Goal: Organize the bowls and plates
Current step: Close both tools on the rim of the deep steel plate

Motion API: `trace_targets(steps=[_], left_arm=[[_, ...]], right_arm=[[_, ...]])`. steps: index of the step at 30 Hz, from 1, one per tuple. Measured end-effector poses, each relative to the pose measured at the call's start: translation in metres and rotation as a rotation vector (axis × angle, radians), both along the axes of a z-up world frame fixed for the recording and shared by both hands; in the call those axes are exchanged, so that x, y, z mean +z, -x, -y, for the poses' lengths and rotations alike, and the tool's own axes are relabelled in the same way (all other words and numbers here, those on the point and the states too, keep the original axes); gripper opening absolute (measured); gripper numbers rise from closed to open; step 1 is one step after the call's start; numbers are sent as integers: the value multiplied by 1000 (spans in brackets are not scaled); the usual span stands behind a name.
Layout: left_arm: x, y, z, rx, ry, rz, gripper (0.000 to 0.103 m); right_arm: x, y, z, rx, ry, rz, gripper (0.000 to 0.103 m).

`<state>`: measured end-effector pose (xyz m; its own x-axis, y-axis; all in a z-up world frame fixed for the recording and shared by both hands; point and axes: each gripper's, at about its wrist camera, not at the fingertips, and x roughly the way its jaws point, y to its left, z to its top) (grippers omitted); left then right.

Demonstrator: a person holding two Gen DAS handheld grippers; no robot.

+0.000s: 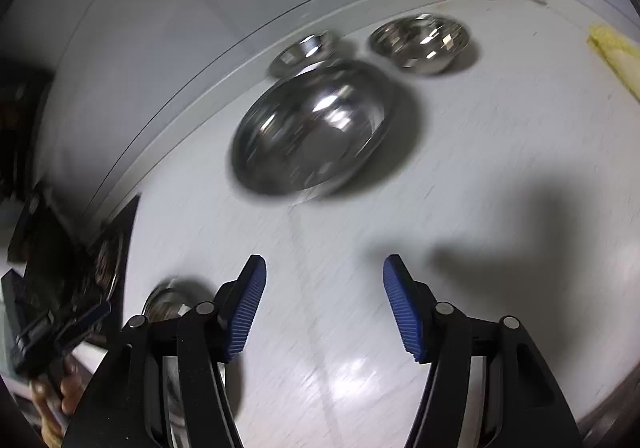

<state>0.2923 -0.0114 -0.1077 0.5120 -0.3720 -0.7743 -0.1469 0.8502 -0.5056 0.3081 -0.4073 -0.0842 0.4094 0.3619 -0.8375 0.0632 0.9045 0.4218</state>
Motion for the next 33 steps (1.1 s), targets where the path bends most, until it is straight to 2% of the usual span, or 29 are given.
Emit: trace_targets(steps=[4, 8, 11, 18, 20, 21, 22, 25, 29, 33], left_arm=[[-8, -65, 56, -52, 47, -57, 46], [-23, -121, 91, -32, 17, -97, 46], [-35, -147, 101, -7, -19, -115, 46], [-62, -176, 118, -18, 14, -154, 44], [-68, -181, 124, -22, 22, -161, 41], [-70, -183, 127, -32, 22, -162, 28], [-73, -185, 130, -44, 19, -168, 19], [-77, -187, 134, -57, 14, -168, 8], [-65, -179, 135, -54, 20, -146, 8], [-36, -162, 138, -59, 51, -109, 8]], right_arm=[[-3, -45, 23, -24, -7, -15, 64], [-13, -88, 33, -18, 13, -32, 64], [-26, -111, 38, -17, 24, -59, 64], [-52, -137, 31, 33, 54, -103, 63], [-56, -139, 29, 39, 53, -106, 51], [-58, -140, 27, 46, 51, -110, 46], [-61, -140, 26, 54, 53, -114, 37], [-65, -139, 22, 63, 69, -116, 12], [-59, -133, 18, 50, 94, -92, 10], [-25, -118, 22, 38, 73, -31, 9]])
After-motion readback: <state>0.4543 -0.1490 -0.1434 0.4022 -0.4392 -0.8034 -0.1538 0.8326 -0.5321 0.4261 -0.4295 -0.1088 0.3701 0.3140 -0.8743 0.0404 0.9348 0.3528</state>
